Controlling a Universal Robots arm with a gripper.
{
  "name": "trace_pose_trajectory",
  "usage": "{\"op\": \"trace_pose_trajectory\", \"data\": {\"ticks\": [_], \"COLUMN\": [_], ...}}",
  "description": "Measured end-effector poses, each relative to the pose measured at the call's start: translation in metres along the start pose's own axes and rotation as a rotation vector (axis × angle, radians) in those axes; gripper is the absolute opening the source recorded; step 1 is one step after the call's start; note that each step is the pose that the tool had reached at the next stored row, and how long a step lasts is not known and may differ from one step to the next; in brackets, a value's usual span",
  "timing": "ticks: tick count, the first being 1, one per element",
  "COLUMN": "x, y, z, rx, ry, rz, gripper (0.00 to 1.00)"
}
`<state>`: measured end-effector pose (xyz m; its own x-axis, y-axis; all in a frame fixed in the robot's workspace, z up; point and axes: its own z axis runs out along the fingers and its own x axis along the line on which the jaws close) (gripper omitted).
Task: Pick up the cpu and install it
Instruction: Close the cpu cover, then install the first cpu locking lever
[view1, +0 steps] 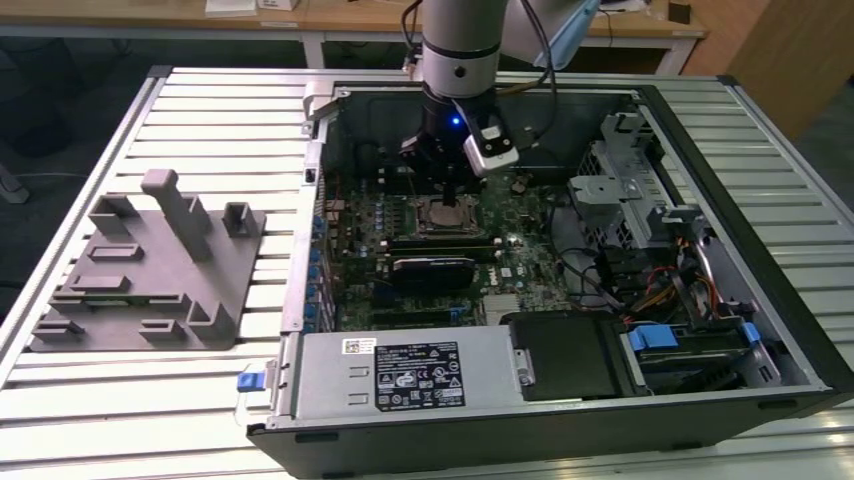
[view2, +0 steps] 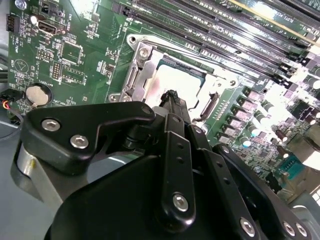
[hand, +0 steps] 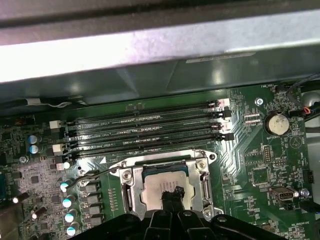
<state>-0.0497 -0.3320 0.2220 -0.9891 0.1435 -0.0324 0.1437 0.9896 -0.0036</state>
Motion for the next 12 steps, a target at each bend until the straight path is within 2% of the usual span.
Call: {"op": "trace_pose_trajectory", "data": {"ticks": [12], "x": [0.0], "y": [0.0], "z": [-0.0007], "rx": [0.0002], "ry": [0.0001], "rz": [0.0], "gripper": [0.11]}}
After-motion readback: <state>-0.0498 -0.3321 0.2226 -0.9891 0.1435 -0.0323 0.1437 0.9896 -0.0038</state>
